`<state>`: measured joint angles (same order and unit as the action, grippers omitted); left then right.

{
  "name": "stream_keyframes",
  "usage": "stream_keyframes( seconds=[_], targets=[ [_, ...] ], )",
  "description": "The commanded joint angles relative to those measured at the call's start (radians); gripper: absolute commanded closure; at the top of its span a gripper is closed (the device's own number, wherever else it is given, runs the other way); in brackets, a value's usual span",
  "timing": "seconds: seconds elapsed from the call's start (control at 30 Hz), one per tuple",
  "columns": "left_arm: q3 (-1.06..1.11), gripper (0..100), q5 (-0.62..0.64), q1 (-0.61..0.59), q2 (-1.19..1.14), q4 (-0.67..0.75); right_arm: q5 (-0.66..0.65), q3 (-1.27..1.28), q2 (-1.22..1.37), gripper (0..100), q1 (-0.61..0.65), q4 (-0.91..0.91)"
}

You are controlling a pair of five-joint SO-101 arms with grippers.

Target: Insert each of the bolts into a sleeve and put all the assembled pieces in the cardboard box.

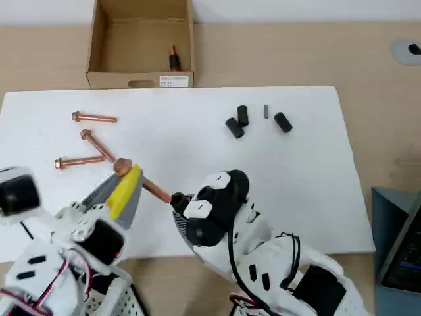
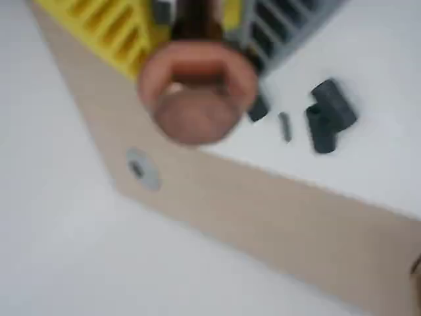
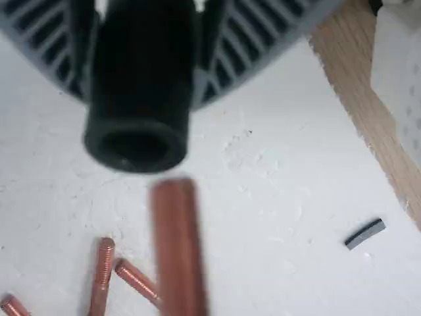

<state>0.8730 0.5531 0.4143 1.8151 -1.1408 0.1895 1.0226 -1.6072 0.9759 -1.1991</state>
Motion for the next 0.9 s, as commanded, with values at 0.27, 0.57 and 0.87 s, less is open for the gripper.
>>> stream_keyframes(
  seconds=[0.27, 0.57, 0.87],
  targets=[
    [0.025, 100, 0.035, 0.012, 0.001, 0.043, -0.063, 0.001, 0.004, 98.9, 0.053, 0.021],
    [-0.043, 100, -0.009, 0.11, 0.001, -0.077, -0.063, 0.001, 0.004, 98.9, 0.047, 0.021],
    [-0.064, 100, -0.086, 0.118, 0.001, -0.144, -0.092, -0.002, 0.005, 98.9, 0.048, 0.02]
  ],
)
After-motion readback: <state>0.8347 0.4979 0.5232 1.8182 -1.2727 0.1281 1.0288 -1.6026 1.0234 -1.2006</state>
